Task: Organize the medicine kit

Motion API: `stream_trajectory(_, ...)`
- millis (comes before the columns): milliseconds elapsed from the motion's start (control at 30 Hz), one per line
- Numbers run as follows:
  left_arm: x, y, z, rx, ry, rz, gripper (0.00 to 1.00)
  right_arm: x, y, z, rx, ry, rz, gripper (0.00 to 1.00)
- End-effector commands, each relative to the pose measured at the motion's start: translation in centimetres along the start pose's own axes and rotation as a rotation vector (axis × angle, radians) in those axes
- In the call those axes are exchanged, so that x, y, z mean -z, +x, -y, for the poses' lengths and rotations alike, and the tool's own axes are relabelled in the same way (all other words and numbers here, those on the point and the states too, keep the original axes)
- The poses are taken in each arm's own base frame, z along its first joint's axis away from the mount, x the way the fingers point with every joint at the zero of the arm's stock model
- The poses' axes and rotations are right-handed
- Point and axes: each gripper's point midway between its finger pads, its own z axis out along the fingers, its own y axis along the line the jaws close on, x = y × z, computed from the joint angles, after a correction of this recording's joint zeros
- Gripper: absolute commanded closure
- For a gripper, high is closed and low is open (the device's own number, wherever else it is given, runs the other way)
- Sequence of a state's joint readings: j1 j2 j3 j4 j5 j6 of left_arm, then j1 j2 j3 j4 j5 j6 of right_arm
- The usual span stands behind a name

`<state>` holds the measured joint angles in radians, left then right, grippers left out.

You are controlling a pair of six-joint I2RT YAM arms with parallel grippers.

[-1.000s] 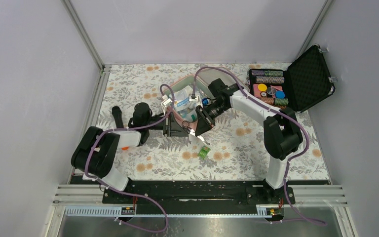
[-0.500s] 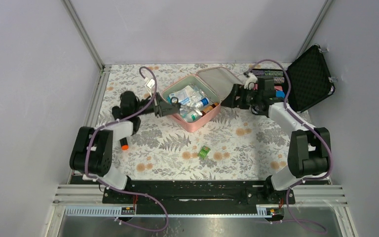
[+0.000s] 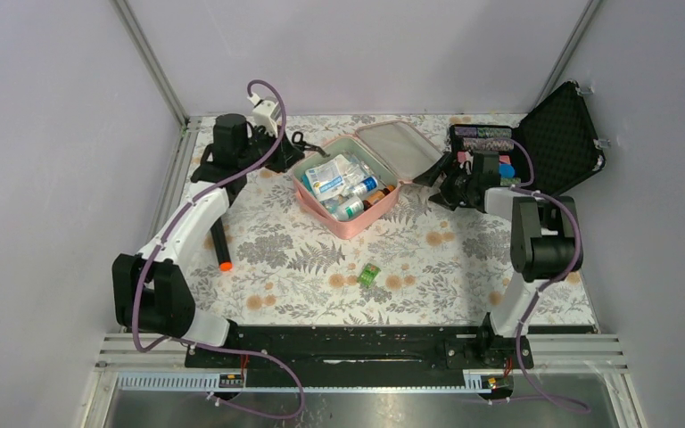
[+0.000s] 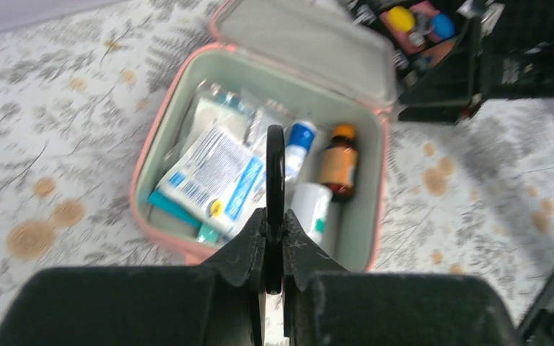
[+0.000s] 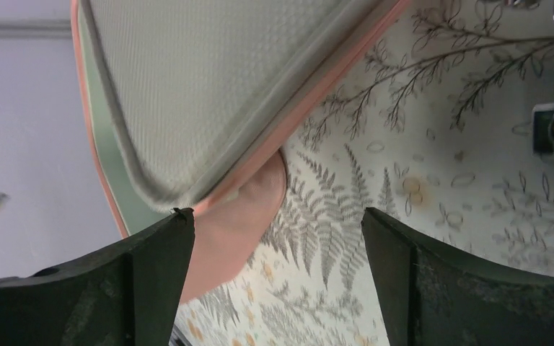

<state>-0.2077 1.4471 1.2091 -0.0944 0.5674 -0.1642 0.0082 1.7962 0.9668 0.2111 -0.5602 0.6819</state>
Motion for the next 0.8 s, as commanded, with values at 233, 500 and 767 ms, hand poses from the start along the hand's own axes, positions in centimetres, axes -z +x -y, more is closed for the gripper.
stream_trajectory(233,3.6,2.0,-1.0,-0.191,-0.129,-0.108,1.00,-3.7,-7.4,-8.1,-0.121,-0.489,0.131,0.31)
stream_trajectory(500,1.5,-0.3,1.3,-0.181,0.034,-0.094,1.00,0.1,-7.6,-12.6,0.143,-0.601,0.159,0.36)
stream_trajectory(767,-2.8,-7.0,1.2,-0.067,0.048,0.053,1.00,2.2,-7.3,-13.4,0.366,-0.545,0.204,0.37)
